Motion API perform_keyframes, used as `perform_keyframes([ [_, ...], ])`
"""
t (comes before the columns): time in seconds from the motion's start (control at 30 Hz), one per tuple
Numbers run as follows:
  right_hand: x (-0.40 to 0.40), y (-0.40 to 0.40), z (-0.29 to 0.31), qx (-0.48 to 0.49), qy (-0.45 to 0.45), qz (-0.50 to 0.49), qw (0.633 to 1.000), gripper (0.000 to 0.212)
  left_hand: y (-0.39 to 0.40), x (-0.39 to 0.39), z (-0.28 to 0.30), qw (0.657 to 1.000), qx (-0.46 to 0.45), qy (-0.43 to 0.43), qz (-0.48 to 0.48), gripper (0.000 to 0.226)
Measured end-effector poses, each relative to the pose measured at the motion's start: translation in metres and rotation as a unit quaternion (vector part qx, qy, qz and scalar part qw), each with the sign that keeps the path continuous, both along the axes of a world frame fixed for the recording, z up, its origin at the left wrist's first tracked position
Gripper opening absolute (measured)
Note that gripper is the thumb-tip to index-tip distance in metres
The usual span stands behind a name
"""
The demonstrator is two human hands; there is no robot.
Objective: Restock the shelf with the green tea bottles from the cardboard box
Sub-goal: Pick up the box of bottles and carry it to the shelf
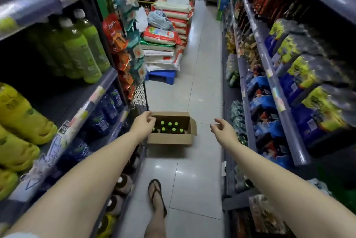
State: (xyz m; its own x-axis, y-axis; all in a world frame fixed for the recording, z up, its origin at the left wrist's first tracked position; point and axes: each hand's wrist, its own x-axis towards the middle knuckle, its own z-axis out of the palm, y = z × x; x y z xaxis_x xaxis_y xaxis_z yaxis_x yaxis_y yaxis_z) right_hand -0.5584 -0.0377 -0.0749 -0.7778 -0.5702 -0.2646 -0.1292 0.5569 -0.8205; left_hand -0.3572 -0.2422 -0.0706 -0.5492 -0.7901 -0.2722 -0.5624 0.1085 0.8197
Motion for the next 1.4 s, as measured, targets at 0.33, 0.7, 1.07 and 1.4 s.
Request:
perform_keyframes([
  [0.33, -0.126, -0.147, -0.061, 0.073, -0.019, -0.024, 0.997, 0.048, -0.171, -0.125, -0.063, 0.999, 0.008, -0.035, -0.026, 0.045],
  [0.7, -0.182, -0.223, -0.115, 0.122, -0.076, -0.028, 0.989, 0.043, -0.242, -0.203, -0.137, 0.994, 0.100, -0.041, 0.001, 0.043],
  [1.07, -0.250, -0.287, -0.244, 0.160, -0.153, -0.019, 0.975, 0.043, -0.281, -0.237, -0.266, 0.973, 0.163, -0.043, 0.158, 0.048],
  [1.4, -0.278, -0.329, -0.466, 0.167, -0.128, 0.001, 0.978, 0.055, -0.324, -0.236, -0.500, 0.978, 0.084, -0.138, 0.132, 0.045],
])
